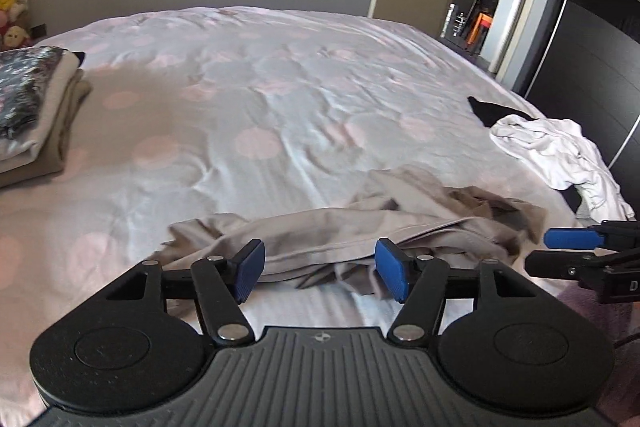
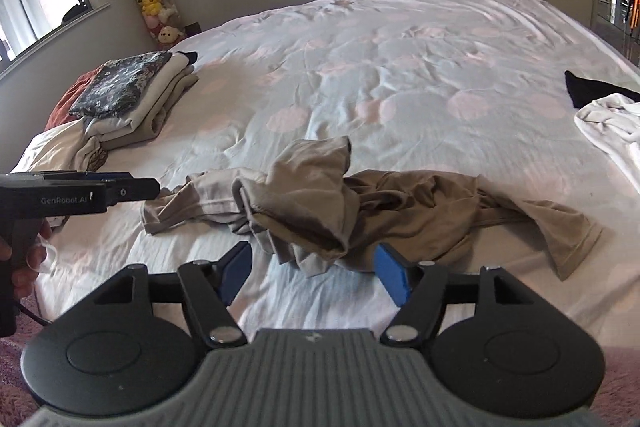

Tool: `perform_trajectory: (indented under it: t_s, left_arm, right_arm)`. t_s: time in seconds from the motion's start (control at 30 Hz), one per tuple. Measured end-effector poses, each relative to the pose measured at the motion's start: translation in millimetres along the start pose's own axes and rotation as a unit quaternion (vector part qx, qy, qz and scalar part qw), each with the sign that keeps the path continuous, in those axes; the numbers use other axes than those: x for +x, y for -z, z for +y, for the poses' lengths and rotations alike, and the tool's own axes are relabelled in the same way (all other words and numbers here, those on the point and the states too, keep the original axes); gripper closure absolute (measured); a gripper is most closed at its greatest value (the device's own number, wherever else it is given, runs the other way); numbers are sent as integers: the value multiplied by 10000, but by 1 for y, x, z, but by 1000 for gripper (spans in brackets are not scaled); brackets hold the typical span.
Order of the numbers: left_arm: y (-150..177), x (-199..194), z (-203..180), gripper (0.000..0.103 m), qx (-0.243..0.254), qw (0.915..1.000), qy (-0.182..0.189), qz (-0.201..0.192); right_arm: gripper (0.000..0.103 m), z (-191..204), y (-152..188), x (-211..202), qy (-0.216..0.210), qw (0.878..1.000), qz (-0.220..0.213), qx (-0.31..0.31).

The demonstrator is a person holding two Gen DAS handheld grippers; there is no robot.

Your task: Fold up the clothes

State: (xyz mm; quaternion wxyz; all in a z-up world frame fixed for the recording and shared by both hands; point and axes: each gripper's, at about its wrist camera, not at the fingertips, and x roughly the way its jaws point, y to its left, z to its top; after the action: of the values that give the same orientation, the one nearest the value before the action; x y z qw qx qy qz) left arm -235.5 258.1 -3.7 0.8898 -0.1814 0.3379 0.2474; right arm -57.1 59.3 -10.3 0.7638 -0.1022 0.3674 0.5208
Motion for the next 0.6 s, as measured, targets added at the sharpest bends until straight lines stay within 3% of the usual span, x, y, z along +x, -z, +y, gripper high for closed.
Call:
perform_trajectory:
  t_s: [0.23, 0.33, 0.53, 0.57, 0.6]
  left_arm:
    - [-30, 26, -38, 43, 117, 9992, 376, 90]
    - [-43, 41, -54, 42, 174, 9983, 539, 162]
    - [-46, 99, -68, 40, -109, 9944, 585, 870]
    - [-43, 106, -67, 45, -137, 9939, 499, 972]
    - [-40, 113, -67, 61, -164, 9932, 409, 1073]
  right_arm:
    - [34, -31, -14, 9, 449, 9980, -175, 402]
    - [39, -35, -17, 18, 679, 9976, -120, 83]
    - [43, -45, -17, 46, 730, 9969, 224, -191]
    - [44, -46, -16, 50, 693, 9971, 269, -179]
    - [44, -44, -14, 54, 651, 9972, 315, -190]
